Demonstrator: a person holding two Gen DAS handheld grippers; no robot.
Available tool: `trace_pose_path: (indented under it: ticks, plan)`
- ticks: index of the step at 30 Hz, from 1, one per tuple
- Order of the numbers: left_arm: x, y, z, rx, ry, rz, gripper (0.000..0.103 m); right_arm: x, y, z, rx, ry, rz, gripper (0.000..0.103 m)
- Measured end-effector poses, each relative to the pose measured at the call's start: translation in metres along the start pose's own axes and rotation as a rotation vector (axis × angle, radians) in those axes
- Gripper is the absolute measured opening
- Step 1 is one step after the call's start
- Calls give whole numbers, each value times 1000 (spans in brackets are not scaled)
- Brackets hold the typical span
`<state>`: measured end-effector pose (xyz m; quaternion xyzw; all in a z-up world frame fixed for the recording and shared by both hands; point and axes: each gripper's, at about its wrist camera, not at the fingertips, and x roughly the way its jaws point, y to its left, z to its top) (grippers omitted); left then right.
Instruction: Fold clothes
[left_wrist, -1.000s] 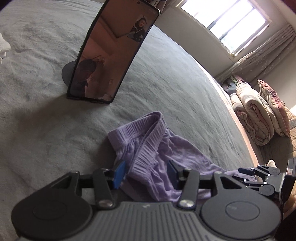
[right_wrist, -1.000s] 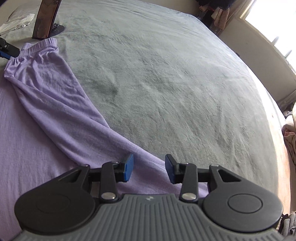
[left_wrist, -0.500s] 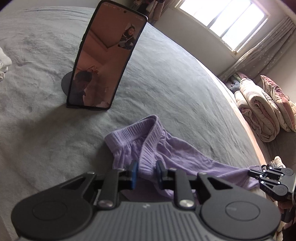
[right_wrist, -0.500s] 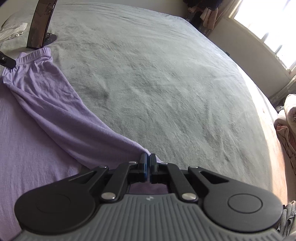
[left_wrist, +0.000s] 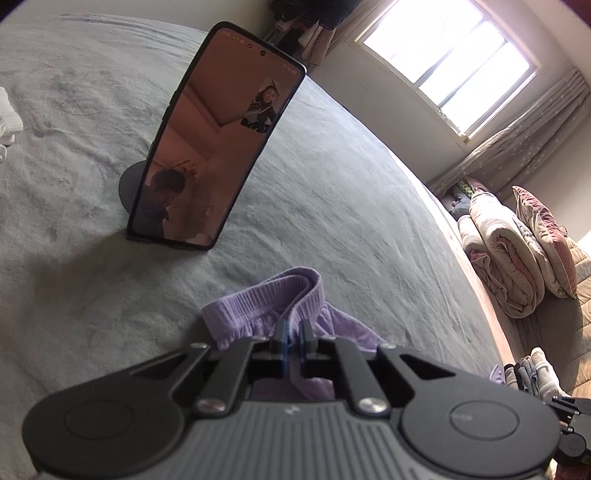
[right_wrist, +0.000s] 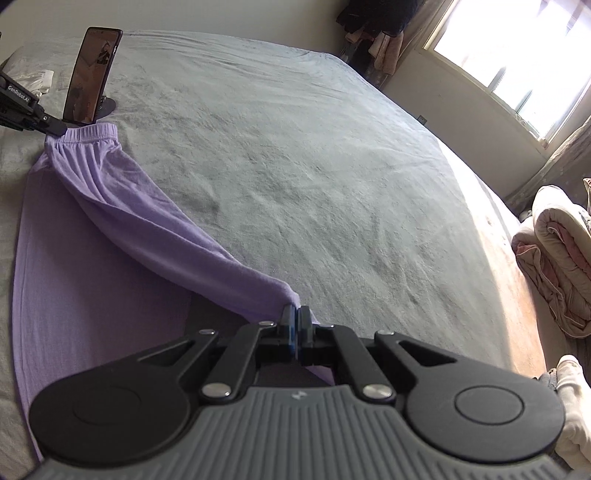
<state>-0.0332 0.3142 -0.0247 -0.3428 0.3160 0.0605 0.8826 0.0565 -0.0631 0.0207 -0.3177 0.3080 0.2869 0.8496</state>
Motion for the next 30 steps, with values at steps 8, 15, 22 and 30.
trace_pose_path:
  ticks: [8,15,22,30]
  plan:
    - [5,3,-7,30,37,23,10,9,24,-24,-3,72,50,1]
    - [13,-1,-17,81,95,30,43,20,33,-42,-17,102,31,33]
    - [15,-8,-20,124,94,77,27,37,38,-49,-59,104,23,44]
    - [18,-14,-16,153,111,116,7,54,25,-40,12,68,-41,4]
